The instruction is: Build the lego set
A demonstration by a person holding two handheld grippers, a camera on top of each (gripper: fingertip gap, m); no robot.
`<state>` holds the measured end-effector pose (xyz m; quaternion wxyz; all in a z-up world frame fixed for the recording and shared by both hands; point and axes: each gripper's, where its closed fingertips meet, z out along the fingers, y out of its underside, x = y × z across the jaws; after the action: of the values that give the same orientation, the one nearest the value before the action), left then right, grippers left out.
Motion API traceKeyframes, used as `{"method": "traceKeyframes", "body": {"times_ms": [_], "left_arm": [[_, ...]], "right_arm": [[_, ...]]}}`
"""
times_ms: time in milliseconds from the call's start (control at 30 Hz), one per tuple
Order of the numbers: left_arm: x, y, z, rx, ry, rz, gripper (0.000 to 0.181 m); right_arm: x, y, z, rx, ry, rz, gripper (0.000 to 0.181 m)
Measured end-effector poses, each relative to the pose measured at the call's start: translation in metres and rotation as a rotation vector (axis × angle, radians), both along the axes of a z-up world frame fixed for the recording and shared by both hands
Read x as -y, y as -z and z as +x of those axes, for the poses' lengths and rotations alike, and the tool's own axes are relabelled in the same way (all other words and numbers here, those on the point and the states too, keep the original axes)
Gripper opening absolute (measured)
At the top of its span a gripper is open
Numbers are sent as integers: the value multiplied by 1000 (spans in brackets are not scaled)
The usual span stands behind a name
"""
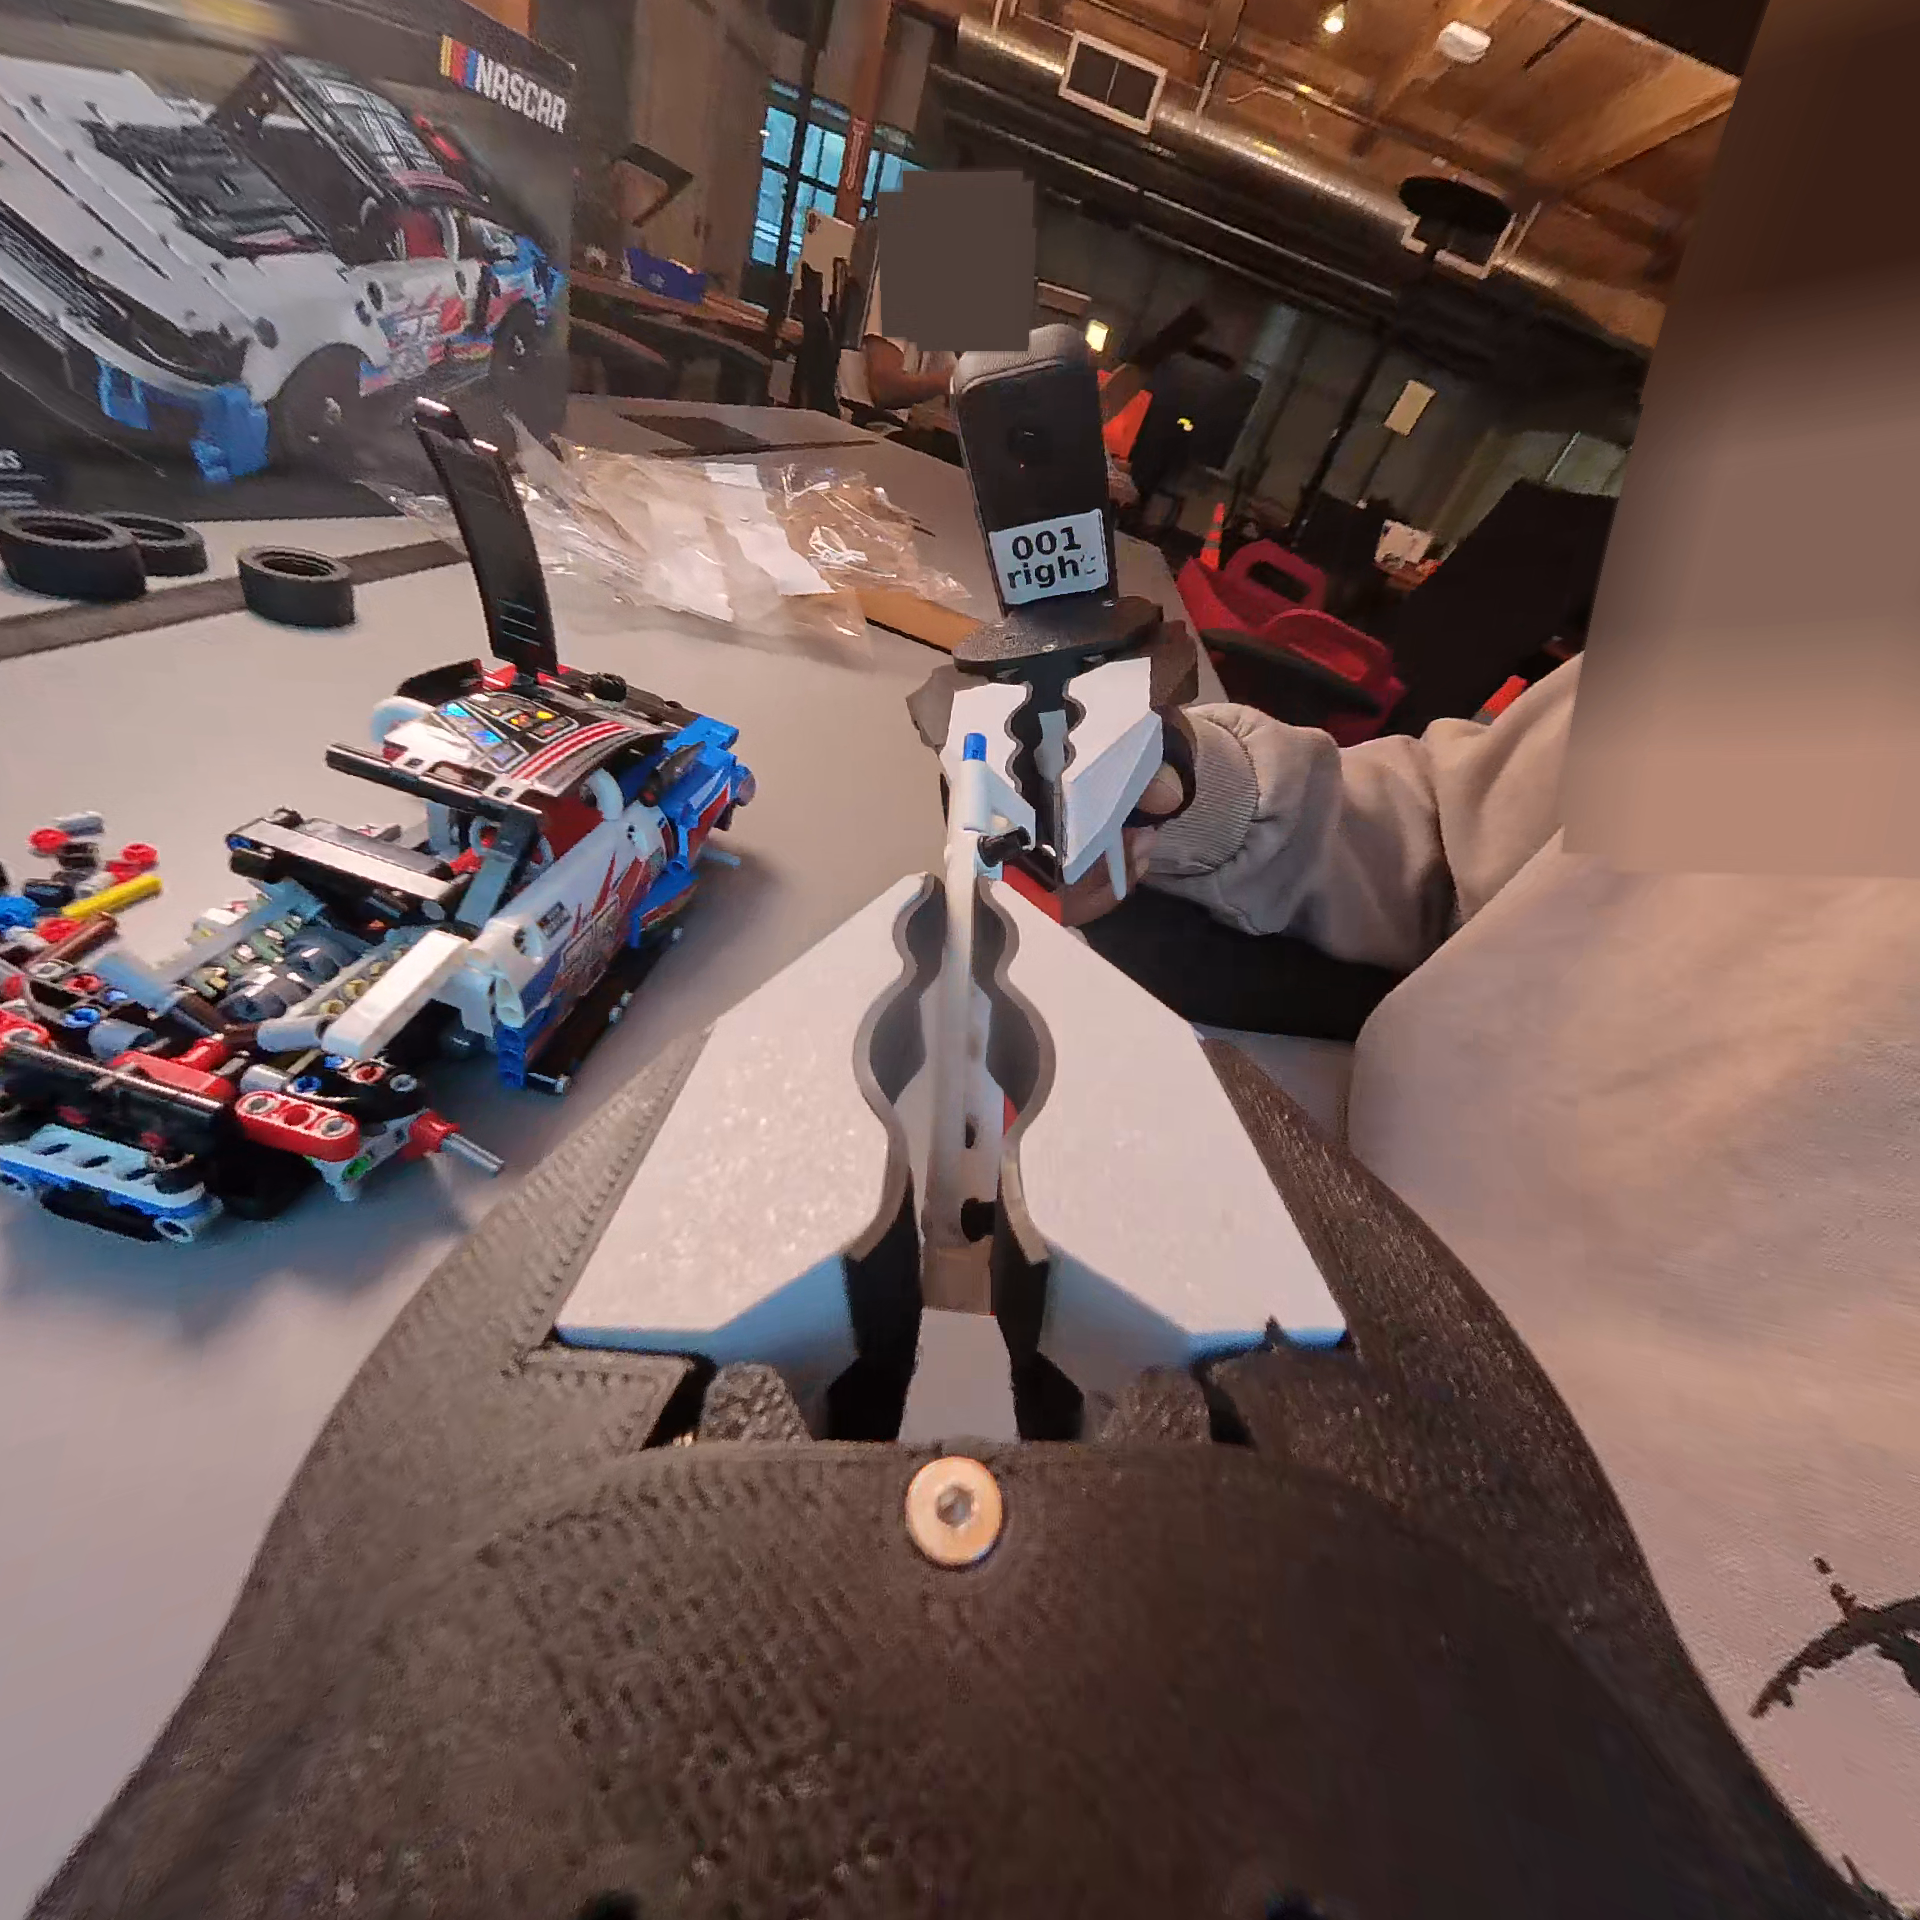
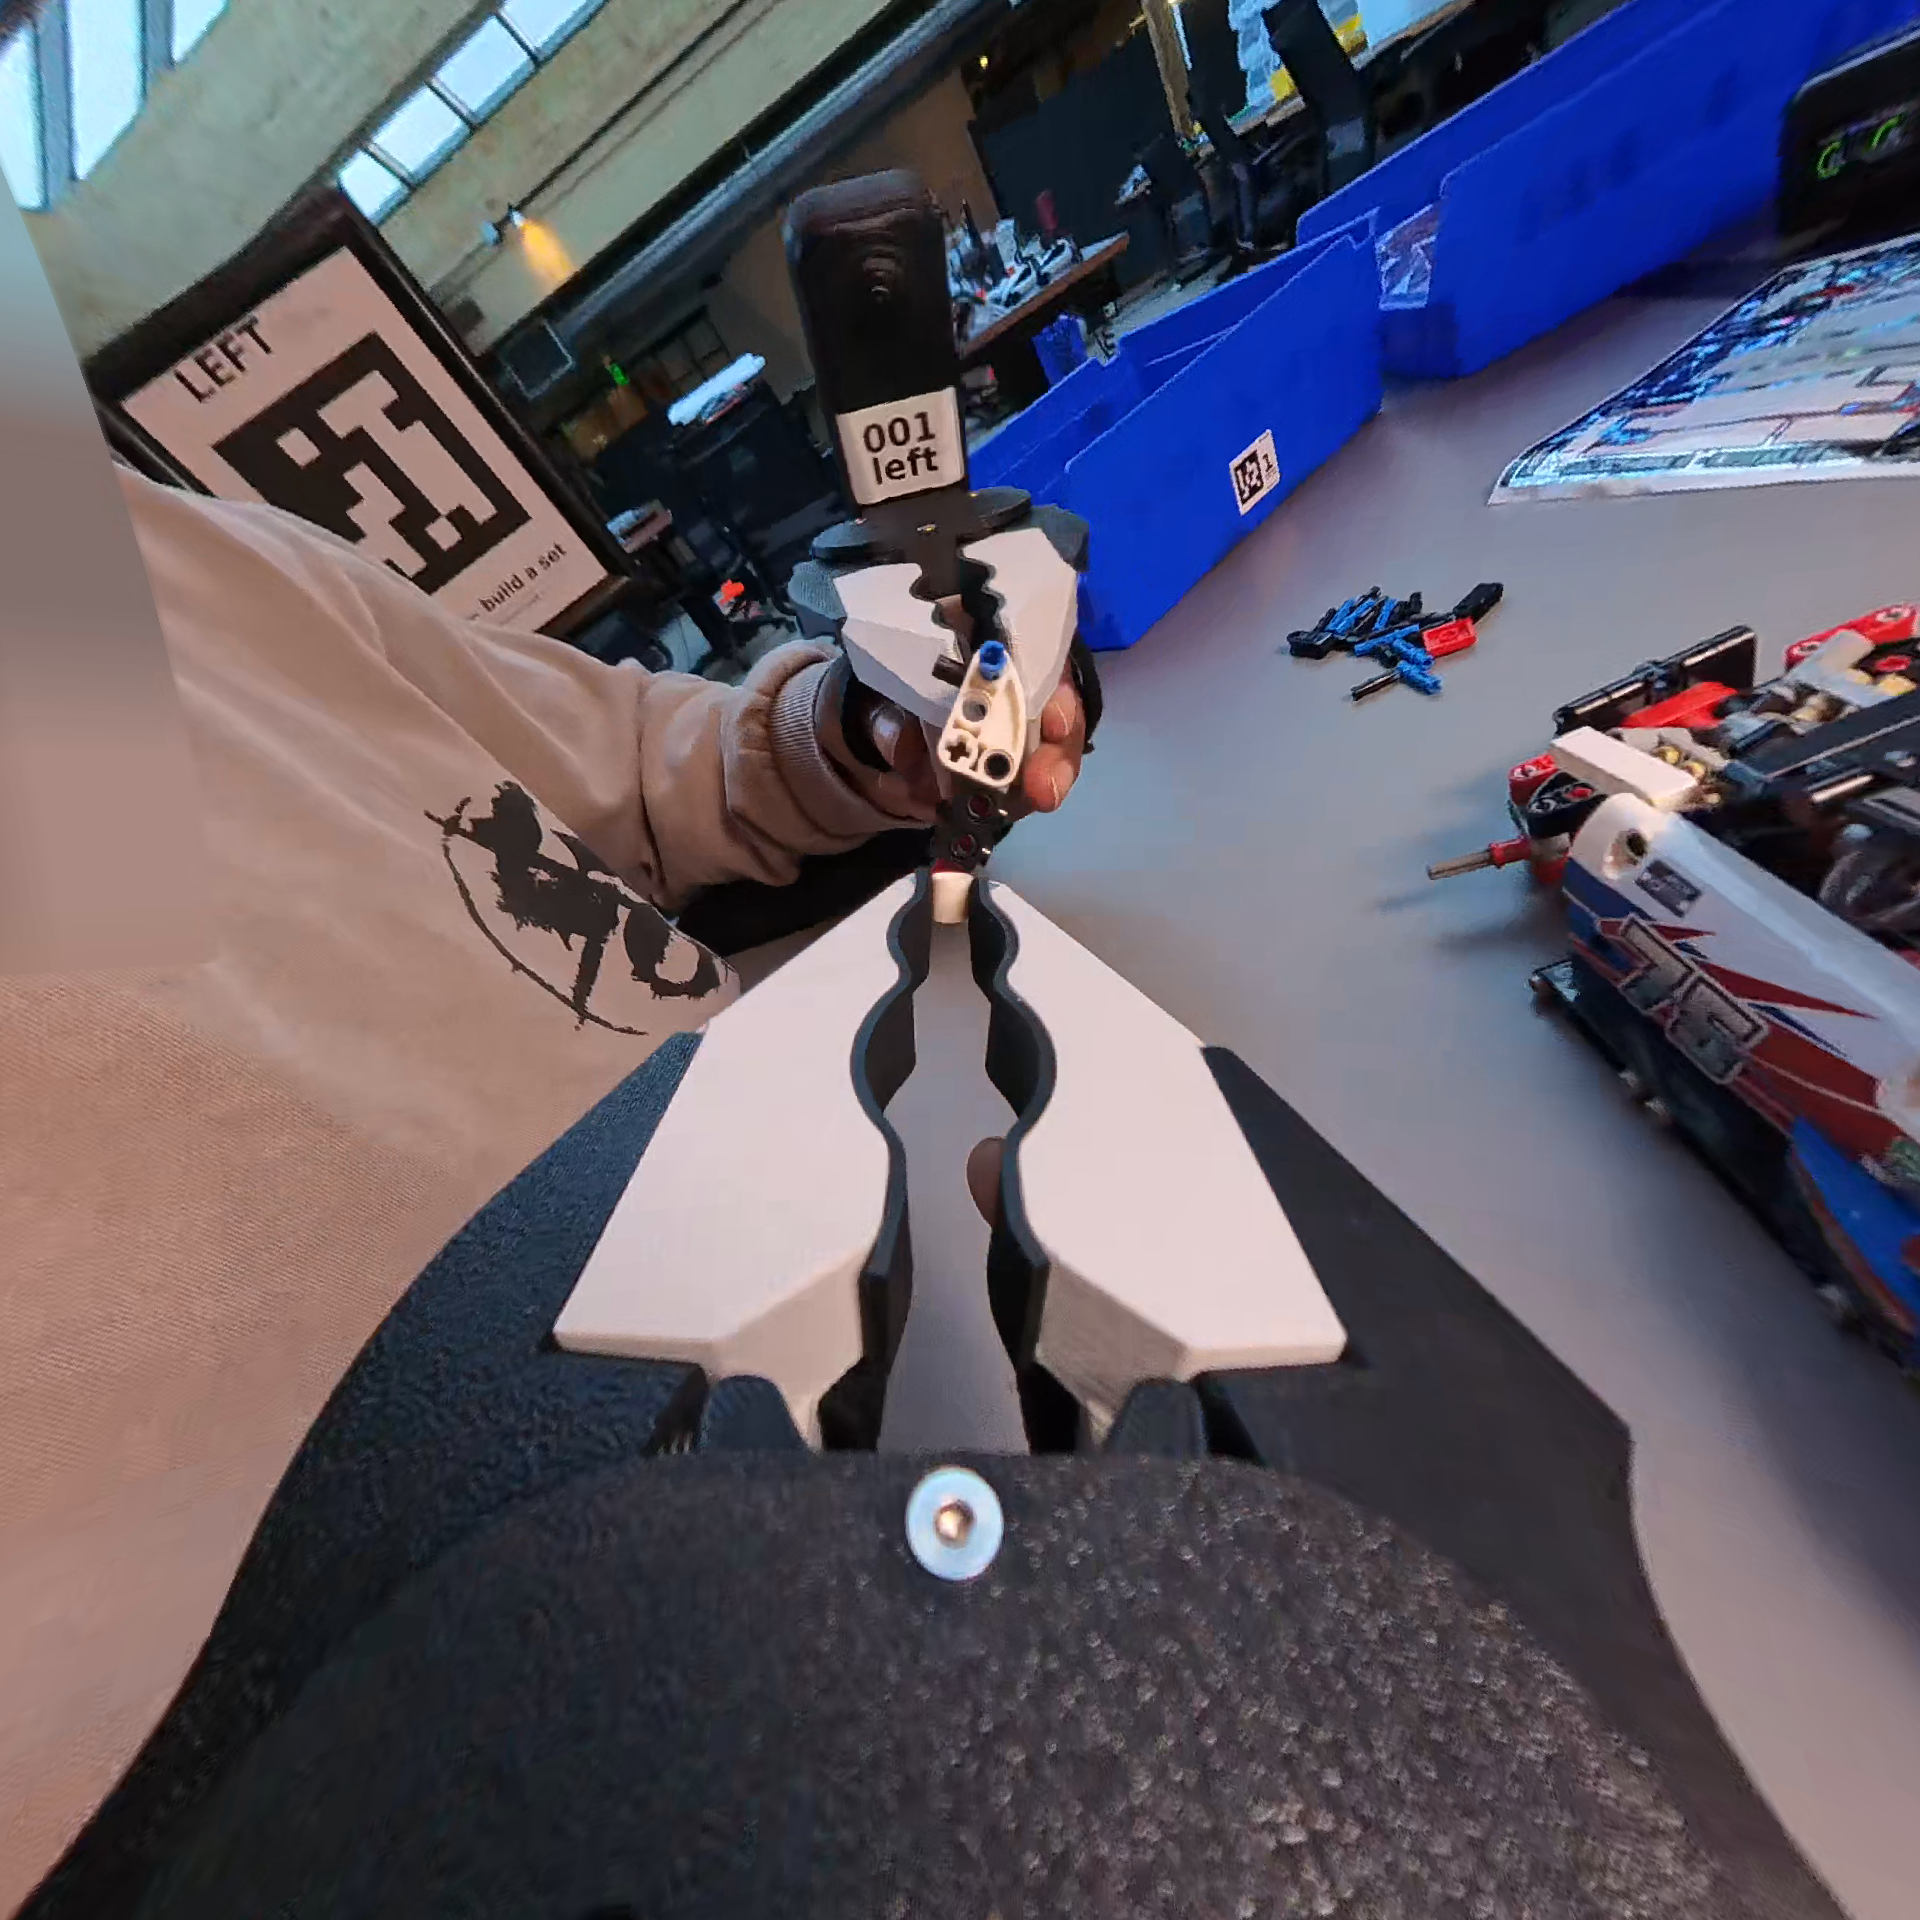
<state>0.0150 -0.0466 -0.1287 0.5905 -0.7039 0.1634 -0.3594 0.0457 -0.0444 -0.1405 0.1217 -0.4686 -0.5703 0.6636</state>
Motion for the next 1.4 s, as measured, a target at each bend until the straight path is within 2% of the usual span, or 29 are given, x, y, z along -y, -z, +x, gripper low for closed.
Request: {"method": "traceKeyframes", "body": {"times_ms": [100, 400, 667, 1067, 1400], "left_arm": [[-1, 3, 0, -82, -33, 29, 3], [-3, 12, 0, -175, -49, 38, 3], [-2, 14, 1, -161, -59, 33, 2], [-1, 12, -3, -36, -85, 17, 1], [0, 9, -1, -38, -95, 45, 1]], "right_arm": [[-1, 5, -1, 31, 7, 8, 4], [-2, 15, -1, 84, -7, 5, 4], [-2, 18, -2, 114, -15, -52, 4], [-1, 15, -5, 108, -11, -162, 4], [1, 14, -4, 102, -28, -211, 4]]}}
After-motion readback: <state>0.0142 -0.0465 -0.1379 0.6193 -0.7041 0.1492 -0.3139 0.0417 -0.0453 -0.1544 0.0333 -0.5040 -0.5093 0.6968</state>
